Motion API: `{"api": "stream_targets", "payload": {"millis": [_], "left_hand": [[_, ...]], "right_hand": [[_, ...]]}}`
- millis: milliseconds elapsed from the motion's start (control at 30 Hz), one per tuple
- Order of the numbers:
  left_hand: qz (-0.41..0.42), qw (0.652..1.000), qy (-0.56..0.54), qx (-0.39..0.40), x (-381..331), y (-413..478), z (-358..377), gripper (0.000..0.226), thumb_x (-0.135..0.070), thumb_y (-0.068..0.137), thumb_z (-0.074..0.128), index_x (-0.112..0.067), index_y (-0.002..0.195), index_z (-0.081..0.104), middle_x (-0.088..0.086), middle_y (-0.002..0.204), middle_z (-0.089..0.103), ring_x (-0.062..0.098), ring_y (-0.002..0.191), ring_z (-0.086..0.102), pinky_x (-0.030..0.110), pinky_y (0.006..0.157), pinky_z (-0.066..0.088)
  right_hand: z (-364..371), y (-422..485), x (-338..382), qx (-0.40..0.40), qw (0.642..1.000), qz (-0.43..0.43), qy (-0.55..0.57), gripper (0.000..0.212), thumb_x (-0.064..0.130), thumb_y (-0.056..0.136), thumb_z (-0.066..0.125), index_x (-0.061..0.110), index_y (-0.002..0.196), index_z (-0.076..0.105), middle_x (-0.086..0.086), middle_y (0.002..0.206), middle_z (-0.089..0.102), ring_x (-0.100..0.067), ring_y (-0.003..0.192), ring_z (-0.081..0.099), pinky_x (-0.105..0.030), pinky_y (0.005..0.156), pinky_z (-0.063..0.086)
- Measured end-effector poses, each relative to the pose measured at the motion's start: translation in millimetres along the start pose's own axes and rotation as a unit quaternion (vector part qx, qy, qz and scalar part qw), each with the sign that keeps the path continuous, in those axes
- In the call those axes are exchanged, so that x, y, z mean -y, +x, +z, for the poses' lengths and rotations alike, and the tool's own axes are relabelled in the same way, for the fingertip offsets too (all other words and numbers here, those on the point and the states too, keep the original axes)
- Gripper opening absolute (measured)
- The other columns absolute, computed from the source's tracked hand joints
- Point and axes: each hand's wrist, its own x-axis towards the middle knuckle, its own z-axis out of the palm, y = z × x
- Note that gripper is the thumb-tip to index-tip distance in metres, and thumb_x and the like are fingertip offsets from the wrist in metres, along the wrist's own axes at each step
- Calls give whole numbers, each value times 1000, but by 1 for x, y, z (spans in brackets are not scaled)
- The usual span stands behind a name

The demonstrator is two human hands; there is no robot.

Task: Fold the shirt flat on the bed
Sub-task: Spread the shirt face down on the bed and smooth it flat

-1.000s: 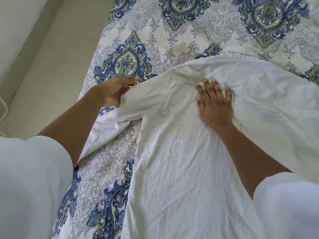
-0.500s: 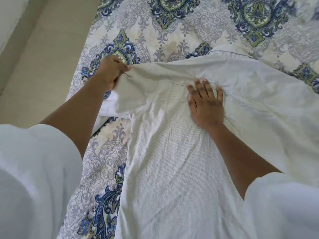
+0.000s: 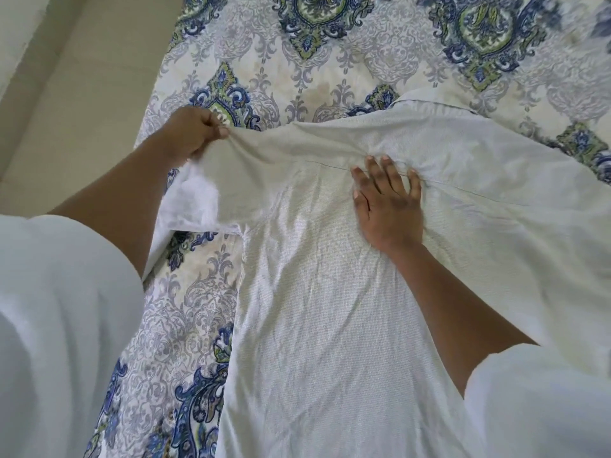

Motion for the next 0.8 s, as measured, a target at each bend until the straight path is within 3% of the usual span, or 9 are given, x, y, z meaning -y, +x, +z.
{"api": "stream_targets", "payload": {"millis": [100, 200, 267, 333, 433, 500, 567, 700, 800], "left_hand": [[-1, 980, 164, -116, 8, -4, 17, 10, -19, 90, 56, -18, 84, 64, 6, 82, 59, 15, 55, 55, 16, 45, 43], [59, 944, 241, -219, -4, -10, 35, 29, -33, 93, 45, -12, 101, 64, 19, 107, 62, 33, 97, 61, 38, 82, 49], [129, 941, 258, -179, -27, -16, 59, 39, -39, 93, 48, -12, 116, 61, 19, 117, 59, 36, 113, 52, 47, 96, 40], [173, 926, 327, -73, -47, -21, 87, 42, -39, 92, 50, -14, 126, 53, 17, 124, 54, 35, 120, 46, 49, 101, 33], [147, 948, 278, -42, -58, -7, 105, 31, -26, 90, 53, -9, 115, 57, 16, 112, 58, 33, 111, 52, 44, 98, 40], [86, 989, 117, -11, -59, 7, 104, 17, -18, 87, 60, -8, 101, 62, 9, 85, 59, 28, 83, 60, 25, 73, 47], [70, 997, 28, 20, -55, 13, 103, 7, -14, 86, 63, -11, 93, 60, 1, 69, 50, 18, 65, 50, 18, 53, 39], [106, 994, 20, -9, -45, 17, 108, 11, -19, 88, 61, -11, 95, 60, 4, 87, 53, 20, 88, 49, 26, 74, 35], [104, 982, 131, -89, -48, 1, 118, 24, -19, 90, 52, -9, 112, 54, 10, 113, 53, 27, 111, 47, 35, 92, 33]], "right_hand": [[0, 0, 0, 3, 1000, 1, -1, 46, 37, 97, 27, 27, 140, 40, 1, 149, 37, -19, 142, 27, -50, 114, 15], [-1, 1, 0, 5, 1000, 1, -4, 46, 37, 97, 28, 26, 139, 41, 1, 148, 39, -20, 141, 29, -50, 113, 18], [-3, 1, 2, 20, 1000, 6, -2, 46, 37, 96, 27, 27, 140, 40, 2, 149, 37, -19, 141, 28, -50, 114, 16], [-7, 6, 0, 41, 999, 2, 3, 51, 40, 95, 19, 29, 141, 37, 4, 152, 32, -16, 143, 23, -48, 114, 9], [-14, 35, -11, 101, 995, -21, 5, 57, 44, 94, 6, 31, 147, 22, 7, 158, 13, -10, 146, 5, -45, 115, -4], [-16, 59, -17, 118, 993, -18, -2, 50, 41, 100, 11, 31, 149, 14, 9, 159, 5, -8, 146, -1, -47, 114, -9], [-11, 78, -21, 101, 995, -11, -16, 49, 40, 101, 14, 32, 149, 12, 10, 159, 4, -9, 146, -1, -49, 114, -9], [-8, 106, -34, 83, 992, 90, 28, 49, 39, 100, 17, 32, 149, 13, 5, 159, 1, -18, 147, -4, -51, 114, -6], [-17, 109, -33, 113, 987, 105, 43, 50, 38, 100, 18, 31, 149, 12, 3, 159, -3, -20, 146, -8, -55, 113, -8]]}}
